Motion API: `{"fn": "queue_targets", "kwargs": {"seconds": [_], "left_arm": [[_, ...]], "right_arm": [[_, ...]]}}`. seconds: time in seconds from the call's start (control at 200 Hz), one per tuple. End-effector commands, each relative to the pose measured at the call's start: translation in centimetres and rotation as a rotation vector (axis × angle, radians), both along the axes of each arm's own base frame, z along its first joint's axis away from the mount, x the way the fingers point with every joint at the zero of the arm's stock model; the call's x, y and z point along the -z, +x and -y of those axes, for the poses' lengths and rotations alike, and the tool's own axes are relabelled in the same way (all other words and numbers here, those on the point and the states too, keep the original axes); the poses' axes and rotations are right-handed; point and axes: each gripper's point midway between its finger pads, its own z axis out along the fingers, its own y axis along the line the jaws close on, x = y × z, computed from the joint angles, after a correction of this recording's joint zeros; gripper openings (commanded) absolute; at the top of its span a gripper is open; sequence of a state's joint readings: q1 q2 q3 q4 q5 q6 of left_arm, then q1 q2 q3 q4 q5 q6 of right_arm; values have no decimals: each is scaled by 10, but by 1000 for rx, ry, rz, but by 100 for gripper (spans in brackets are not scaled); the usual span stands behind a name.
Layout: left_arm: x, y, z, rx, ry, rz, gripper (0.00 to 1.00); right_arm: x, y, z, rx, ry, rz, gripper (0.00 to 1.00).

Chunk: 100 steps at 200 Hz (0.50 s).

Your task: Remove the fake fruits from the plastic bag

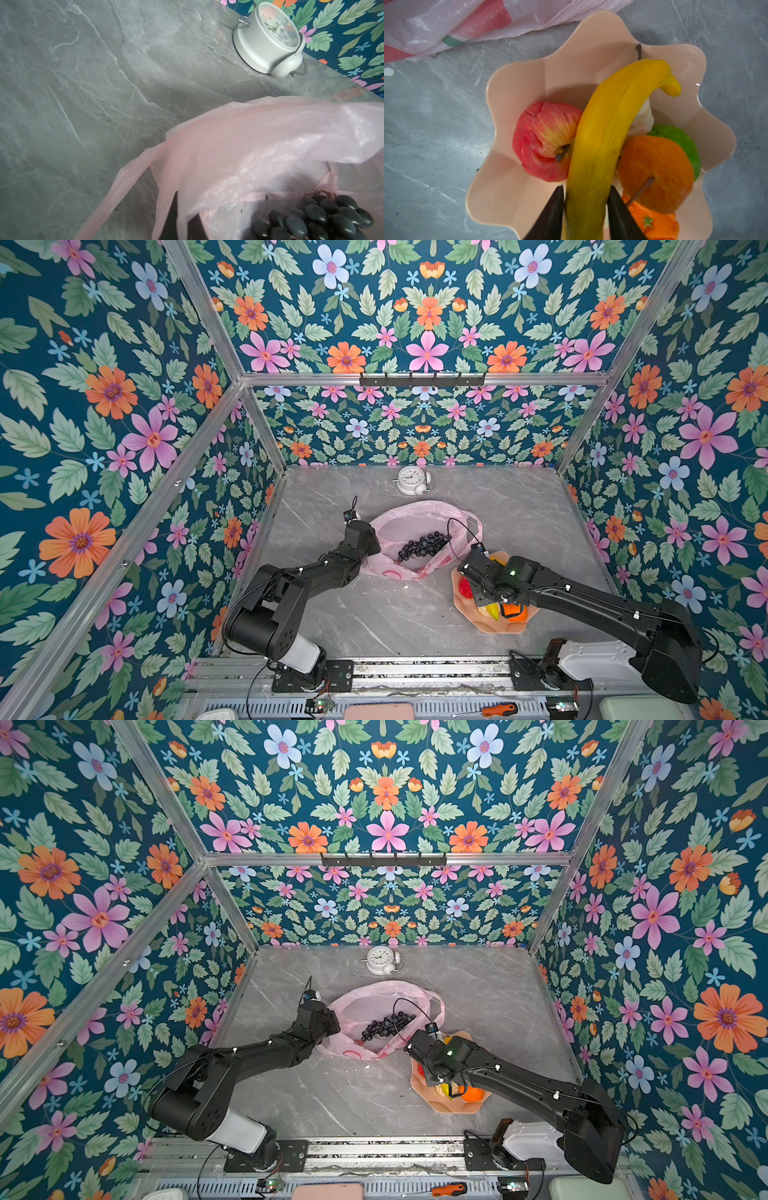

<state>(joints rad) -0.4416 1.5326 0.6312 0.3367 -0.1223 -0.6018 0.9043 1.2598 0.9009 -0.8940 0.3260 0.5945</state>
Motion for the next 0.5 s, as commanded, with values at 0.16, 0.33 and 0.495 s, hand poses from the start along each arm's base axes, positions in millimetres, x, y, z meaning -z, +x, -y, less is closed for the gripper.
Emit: {"fn": "queue_targets", "kwargs": {"seconds": [0.16, 0.33, 0.495], "left_arm": [[-4, 2, 2, 7, 0, 11, 8], [-4, 2, 1, 6, 1, 12, 8], [-4, 2, 2, 10, -1, 11, 8]], "right_arm": [[-9, -2, 8, 10, -14, 14, 38], [-15, -9, 4, -2, 41, -3, 40], [-26, -13, -3, -25, 106, -3, 42]]}}
